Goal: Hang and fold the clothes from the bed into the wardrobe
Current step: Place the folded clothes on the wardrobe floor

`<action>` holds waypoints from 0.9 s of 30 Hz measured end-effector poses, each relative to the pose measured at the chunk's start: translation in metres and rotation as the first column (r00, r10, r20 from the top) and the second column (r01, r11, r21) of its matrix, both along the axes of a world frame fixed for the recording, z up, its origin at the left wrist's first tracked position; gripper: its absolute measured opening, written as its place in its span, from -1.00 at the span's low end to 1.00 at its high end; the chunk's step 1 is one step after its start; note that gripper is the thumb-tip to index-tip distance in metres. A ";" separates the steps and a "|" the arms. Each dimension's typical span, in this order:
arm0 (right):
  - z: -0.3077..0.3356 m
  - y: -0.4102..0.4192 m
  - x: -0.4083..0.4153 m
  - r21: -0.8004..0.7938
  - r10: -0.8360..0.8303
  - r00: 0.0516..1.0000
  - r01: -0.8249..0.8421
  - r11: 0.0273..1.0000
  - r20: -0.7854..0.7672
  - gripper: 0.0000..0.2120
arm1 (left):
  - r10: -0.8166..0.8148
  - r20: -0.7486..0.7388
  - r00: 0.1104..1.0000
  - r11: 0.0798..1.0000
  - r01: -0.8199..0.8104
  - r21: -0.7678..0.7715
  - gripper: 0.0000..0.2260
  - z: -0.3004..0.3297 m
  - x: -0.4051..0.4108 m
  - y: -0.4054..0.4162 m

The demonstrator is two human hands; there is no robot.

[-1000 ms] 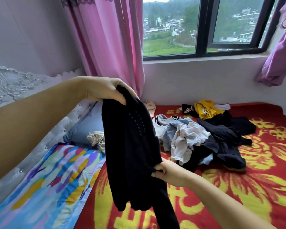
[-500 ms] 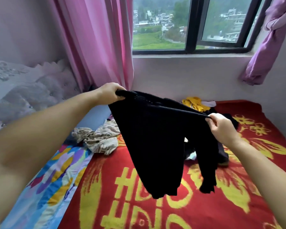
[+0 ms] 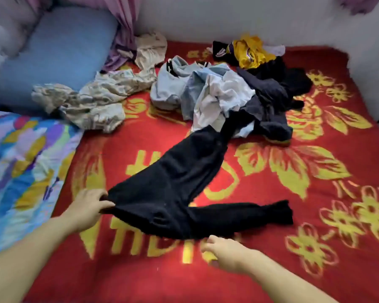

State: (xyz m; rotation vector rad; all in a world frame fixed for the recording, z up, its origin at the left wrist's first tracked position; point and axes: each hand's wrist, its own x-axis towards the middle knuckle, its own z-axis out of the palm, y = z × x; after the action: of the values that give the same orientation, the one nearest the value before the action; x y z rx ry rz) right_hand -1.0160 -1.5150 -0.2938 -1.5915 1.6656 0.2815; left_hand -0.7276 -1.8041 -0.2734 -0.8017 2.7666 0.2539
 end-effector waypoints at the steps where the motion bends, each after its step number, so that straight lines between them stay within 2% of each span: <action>1: -0.019 0.004 0.004 0.036 -0.042 0.999 0.042 0.998 0.015 -0.62 | 0.051 0.157 0.986 0.998 -0.054 0.013 -0.58 -0.026 0.014 0.014; 2: -0.039 0.010 0.005 0.060 -0.104 0.994 0.102 0.993 0.037 -0.63 | 0.046 0.287 0.957 0.998 -0.054 0.020 -0.51 -0.056 0.024 0.029; 3: -0.053 0.016 0.000 0.071 -0.190 0.980 0.186 0.980 0.059 -0.64 | 0.051 0.327 0.944 0.994 -0.078 0.072 -0.47 -0.077 0.026 0.046; 5: -0.074 0.032 -0.021 0.081 -0.344 0.938 0.339 0.937 0.053 -0.68 | -0.023 0.266 0.964 0.991 -0.013 0.132 -0.40 -0.098 0.006 0.080; 7: -0.092 0.054 -0.046 0.059 -0.463 0.886 0.463 0.884 -0.023 -0.72 | -0.169 0.139 0.976 0.985 0.161 0.070 -0.34 -0.112 -0.031 0.110; 8: -0.099 0.066 -0.060 0.032 -0.563 0.825 0.565 0.825 -0.054 -0.75 | -0.208 0.105 0.972 0.978 0.204 0.052 -0.33 -0.115 -0.051 0.123; 9: -0.104 0.075 -0.075 0.016 -0.697 0.715 0.699 0.715 -0.055 -0.79 | -0.233 0.099 0.967 0.972 0.227 0.066 -0.33 -0.118 -0.068 0.135; 10: -0.108 0.082 -0.087 0.015 -0.834 0.551 0.834 0.551 -0.031 -0.81 | -0.250 0.095 0.964 0.967 0.242 0.085 -0.31 -0.124 -0.083 0.145; 12: -0.117 0.092 -0.110 0.057 -0.994 0.092 0.994 0.096 0.062 -0.73 | -0.243 0.147 0.959 0.969 0.235 0.073 -0.28 -0.146 -0.114 0.166; 13: -0.123 0.093 -0.120 0.106 -0.980 -0.149 0.985 -0.136 0.129 -0.62 | -0.228 0.212 0.950 0.972 0.211 0.100 -0.28 -0.157 -0.128 0.174; 14: -0.128 0.092 -0.129 0.165 -0.915 -0.347 0.934 -0.317 0.205 -0.50 | -0.195 0.250 0.948 0.979 0.172 0.112 -0.29 -0.164 -0.141 0.179; 15: -0.135 0.090 -0.140 0.226 -0.822 -0.496 0.866 -0.446 0.281 -0.42 | -0.165 0.264 0.950 0.985 0.144 0.099 -0.29 -0.173 -0.153 0.184; 16: -0.141 0.086 -0.150 0.291 -0.718 -0.606 0.795 -0.533 0.342 -0.39 | -0.141 0.270 0.953 0.989 0.125 0.074 -0.30 -0.179 -0.163 0.187; 18: -0.148 0.070 -0.169 0.441 -0.519 -0.757 0.654 -0.615 0.398 -0.52 | -0.109 0.287 0.952 0.994 0.107 0.021 -0.31 -0.187 -0.172 0.184; 20: -0.146 0.056 -0.184 0.557 -0.391 -0.843 0.537 -0.633 0.368 -0.81 | -0.112 0.274 0.955 0.993 0.119 -0.008 -0.29 -0.190 -0.172 0.176; 21: -0.140 0.048 -0.189 0.572 -0.379 -0.850 0.527 -0.629 0.367 -0.97 | -0.101 0.231 0.968 0.995 0.097 0.029 -0.27 -0.188 -0.170 0.171; 22: -0.134 0.043 -0.194 0.554 -0.397 -0.830 0.557 -0.619 0.391 -0.91 | -0.061 0.160 0.985 0.993 0.044 0.107 -0.26 -0.183 -0.168 0.165; 23: -0.125 0.036 -0.203 0.522 -0.425 -0.792 0.609 -0.597 0.438 -0.84 | 0.020 0.062 0.998 0.976 -0.033 0.214 -0.27 -0.177 -0.169 0.160; 25: -0.105 0.026 -0.217 0.420 -0.474 -0.658 0.746 -0.517 0.585 -0.79 | 0.233 -0.111 0.966 0.903 -0.172 0.394 -0.34 -0.163 -0.169 0.147; 27: -0.088 0.019 -0.225 0.326 -0.508 -0.524 0.842 -0.430 0.684 -0.80 | 0.334 -0.218 0.917 0.880 -0.220 0.421 -0.35 -0.152 -0.166 0.135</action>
State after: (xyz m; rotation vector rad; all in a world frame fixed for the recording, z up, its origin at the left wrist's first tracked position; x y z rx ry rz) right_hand -1.2408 -1.4956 -0.3821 0.3449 1.7846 -1.7111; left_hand -0.8935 -1.6690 -0.4252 -1.1251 2.6942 1.0168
